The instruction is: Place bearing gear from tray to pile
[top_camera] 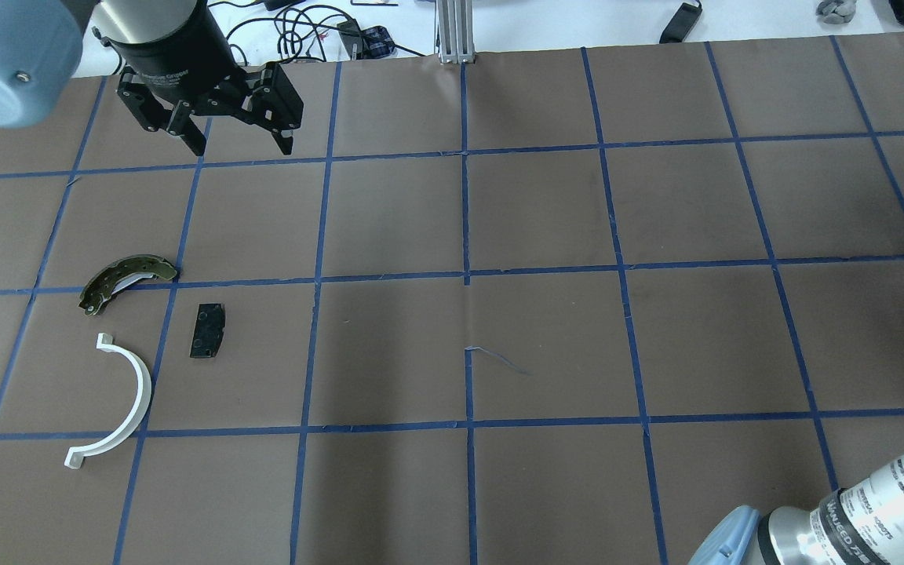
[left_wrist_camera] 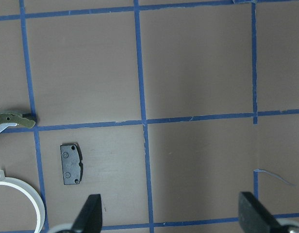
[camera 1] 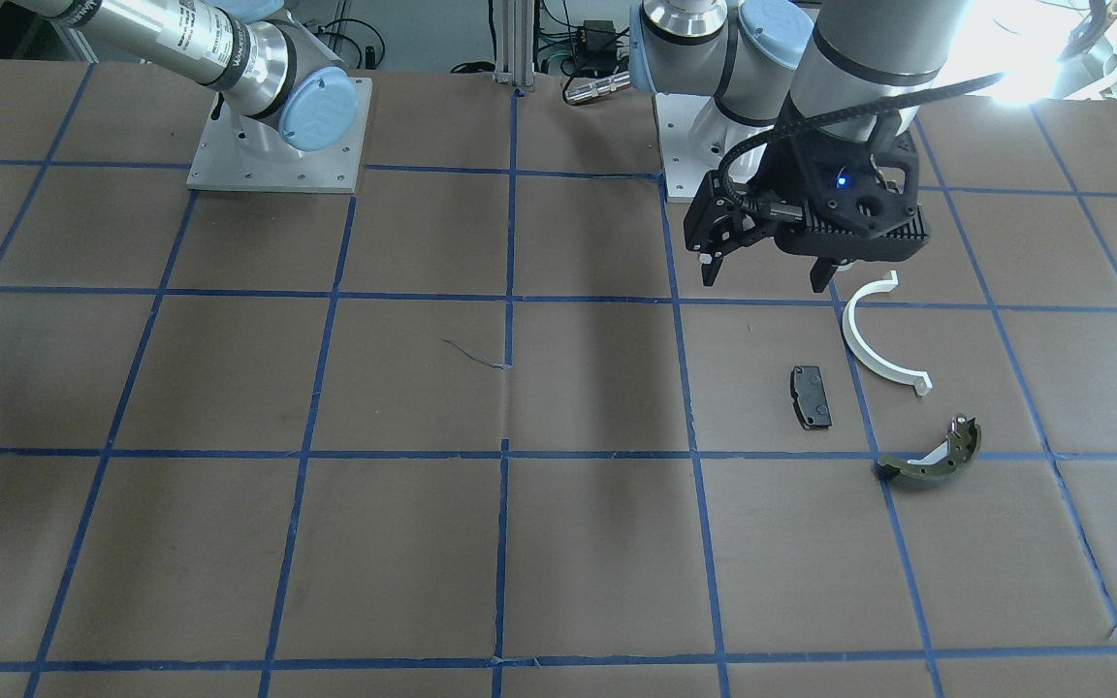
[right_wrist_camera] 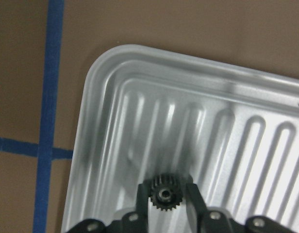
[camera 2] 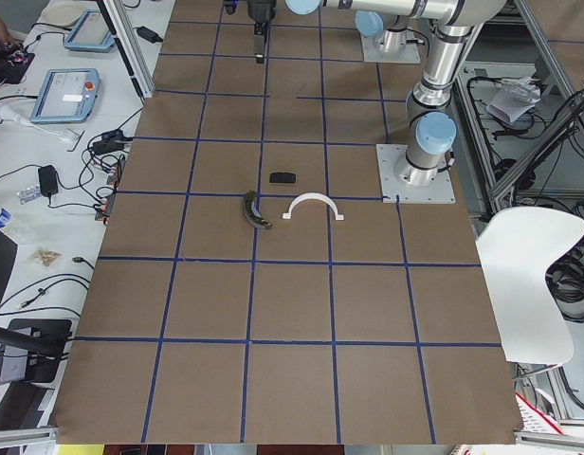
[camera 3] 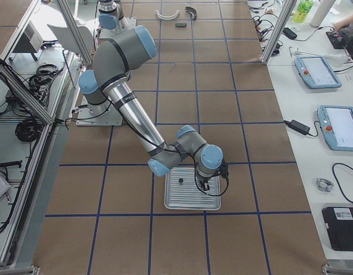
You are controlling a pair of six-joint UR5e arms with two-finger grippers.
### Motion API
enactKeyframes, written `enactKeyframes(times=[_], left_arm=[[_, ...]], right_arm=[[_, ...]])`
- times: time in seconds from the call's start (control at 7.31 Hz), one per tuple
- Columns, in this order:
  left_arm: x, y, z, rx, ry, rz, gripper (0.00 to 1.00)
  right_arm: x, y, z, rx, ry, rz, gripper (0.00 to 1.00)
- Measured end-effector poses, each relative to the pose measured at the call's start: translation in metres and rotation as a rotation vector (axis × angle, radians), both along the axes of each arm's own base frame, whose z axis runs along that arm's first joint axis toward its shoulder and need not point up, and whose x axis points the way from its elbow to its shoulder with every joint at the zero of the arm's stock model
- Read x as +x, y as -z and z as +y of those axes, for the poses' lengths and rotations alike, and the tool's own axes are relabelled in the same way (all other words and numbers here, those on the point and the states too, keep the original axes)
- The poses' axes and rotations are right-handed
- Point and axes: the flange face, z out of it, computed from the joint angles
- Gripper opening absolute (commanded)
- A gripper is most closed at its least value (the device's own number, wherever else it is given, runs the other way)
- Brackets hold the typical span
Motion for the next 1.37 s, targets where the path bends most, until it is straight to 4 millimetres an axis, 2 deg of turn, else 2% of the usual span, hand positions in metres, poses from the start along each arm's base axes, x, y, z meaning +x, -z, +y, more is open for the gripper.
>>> enactKeyframes(times=[0.27, 0.55, 0.68, 0.82, 0.96, 1.09, 1.23, 1.37], left_arm=[[0.000, 0.000, 0.000, 0.000, 0.000, 0.000, 1.00], [0.000, 0.000, 0.000, 0.000, 0.000, 0.000, 1.00], [0.000, 0.000, 0.000, 0.000, 0.000, 0.000, 1.00], [0.000, 0.000, 0.000, 0.000, 0.000, -0.001, 1.00], [0.000, 0.000, 0.000, 0.000, 0.000, -0.001, 1.00], [0.000, 0.000, 0.000, 0.000, 0.000, -0.001, 1.00], [0.000, 0.000, 0.000, 0.000, 0.000, -0.001, 1.00], [0.000, 0.000, 0.000, 0.000, -0.001, -0.001, 1.00]], right_arm=[[0.001, 0.000, 0.000, 0.000, -0.001, 0.000, 0.15], [0.004, -0.003, -0.003, -0.001, -0.008, 0.004, 0.13], [0.007, -0.012, -0.004, -0.001, -0.012, 0.012, 0.13], [0.014, -0.030, -0.004, 0.001, -0.010, 0.018, 0.13], [0.034, -0.058, -0.007, 0.004, 0.003, 0.024, 0.12], [0.072, -0.080, -0.017, 0.007, 0.009, 0.027, 0.12], [0.127, -0.096, -0.027, 0.010, 0.024, 0.028, 0.12], [0.193, -0.106, -0.034, 0.001, 0.058, 0.037, 0.12]])
